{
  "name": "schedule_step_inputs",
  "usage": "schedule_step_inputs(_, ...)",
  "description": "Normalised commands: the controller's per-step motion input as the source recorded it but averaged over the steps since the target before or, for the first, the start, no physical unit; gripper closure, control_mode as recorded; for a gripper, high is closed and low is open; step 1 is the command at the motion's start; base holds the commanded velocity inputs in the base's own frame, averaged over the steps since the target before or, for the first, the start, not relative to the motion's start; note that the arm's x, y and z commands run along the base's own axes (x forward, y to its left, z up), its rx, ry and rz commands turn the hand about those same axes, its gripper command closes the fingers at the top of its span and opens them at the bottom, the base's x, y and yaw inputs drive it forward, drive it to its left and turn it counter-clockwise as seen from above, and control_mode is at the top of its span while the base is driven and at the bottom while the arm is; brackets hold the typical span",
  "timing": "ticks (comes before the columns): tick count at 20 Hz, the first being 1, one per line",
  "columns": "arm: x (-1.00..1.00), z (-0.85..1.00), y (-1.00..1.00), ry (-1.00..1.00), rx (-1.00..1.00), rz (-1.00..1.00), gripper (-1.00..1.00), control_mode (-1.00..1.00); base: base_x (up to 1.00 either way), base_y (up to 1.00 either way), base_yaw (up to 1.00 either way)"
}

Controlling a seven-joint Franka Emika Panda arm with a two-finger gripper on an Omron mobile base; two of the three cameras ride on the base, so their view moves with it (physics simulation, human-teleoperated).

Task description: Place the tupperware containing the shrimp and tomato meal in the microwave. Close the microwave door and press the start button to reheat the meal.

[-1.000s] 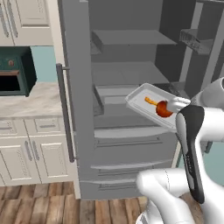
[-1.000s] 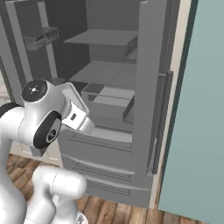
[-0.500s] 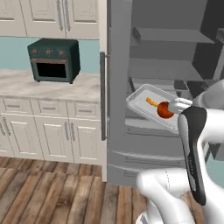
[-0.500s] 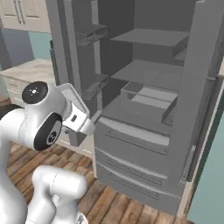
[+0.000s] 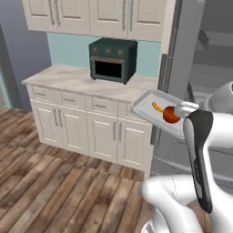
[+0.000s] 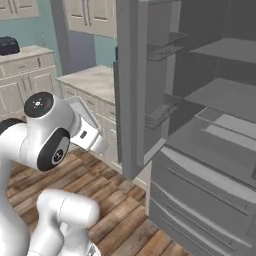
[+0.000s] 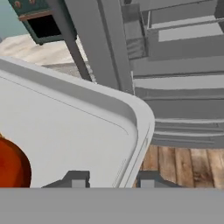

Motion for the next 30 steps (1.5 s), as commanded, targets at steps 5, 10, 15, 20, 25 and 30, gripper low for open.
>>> schedule_step_inputs(5,0.0,0.0,0.0,0.0,0.0,0.0,1.0,1.0,0.07,0.26,0.53)
schedule_step_inputs(10,0.0,0.0,0.0,0.0,0.0,0.0,1.0,1.0,0.24,0.13,0.66)
schedule_step_inputs(15,0.0,0.0,0.0,0.0,0.0,0.0,1.0,1.0,0.19,0.0,0.81)
schedule_step_inputs(20,0.0,0.0,0.0,0.0,0.0,0.0,1.0,1.0,0.03,0.0,0.88)
schedule_step_inputs(25,0.0,0.0,0.0,0.0,0.0,0.0,1.0,1.0,0.0,0.0,0.83)
schedule_step_inputs(30,0.0,0.0,0.0,0.0,0.0,0.0,1.0,1.0,0.09,0.0,0.81)
